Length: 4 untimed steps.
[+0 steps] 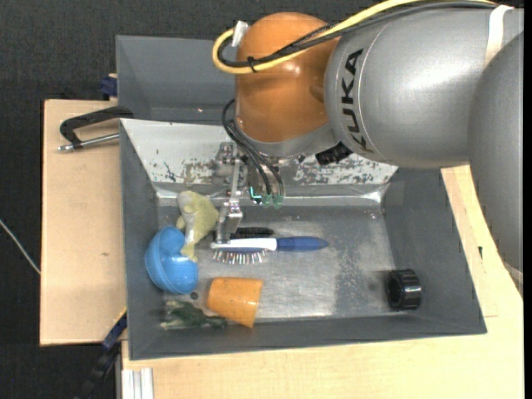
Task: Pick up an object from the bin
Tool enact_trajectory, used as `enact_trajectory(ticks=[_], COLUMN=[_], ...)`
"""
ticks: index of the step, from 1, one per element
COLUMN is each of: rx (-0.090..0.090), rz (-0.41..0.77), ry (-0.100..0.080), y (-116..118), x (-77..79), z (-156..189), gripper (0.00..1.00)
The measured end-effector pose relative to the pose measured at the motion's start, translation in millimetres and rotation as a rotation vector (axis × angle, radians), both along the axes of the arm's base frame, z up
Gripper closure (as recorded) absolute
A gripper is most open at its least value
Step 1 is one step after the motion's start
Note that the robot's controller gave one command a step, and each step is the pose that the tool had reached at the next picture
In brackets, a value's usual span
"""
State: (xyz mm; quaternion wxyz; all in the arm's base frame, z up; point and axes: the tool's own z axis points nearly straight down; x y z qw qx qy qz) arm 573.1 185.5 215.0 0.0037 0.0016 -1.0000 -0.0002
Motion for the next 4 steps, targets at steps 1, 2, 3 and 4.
enact_trajectory(ticks=[1,2,3,4], rx=[0.003,0.003,0.002,0.003], rz=[0.115,0.375,0.358,0.171], ry=[-0.016,-0.016,-0.015,-0.014], y=[-84,-76,-91,-88], x=[-12.5,-10.4,-6.7,-8.8], z=[-143,-113,-108,-142], gripper=[0.00,0.00,0.00,0.00])
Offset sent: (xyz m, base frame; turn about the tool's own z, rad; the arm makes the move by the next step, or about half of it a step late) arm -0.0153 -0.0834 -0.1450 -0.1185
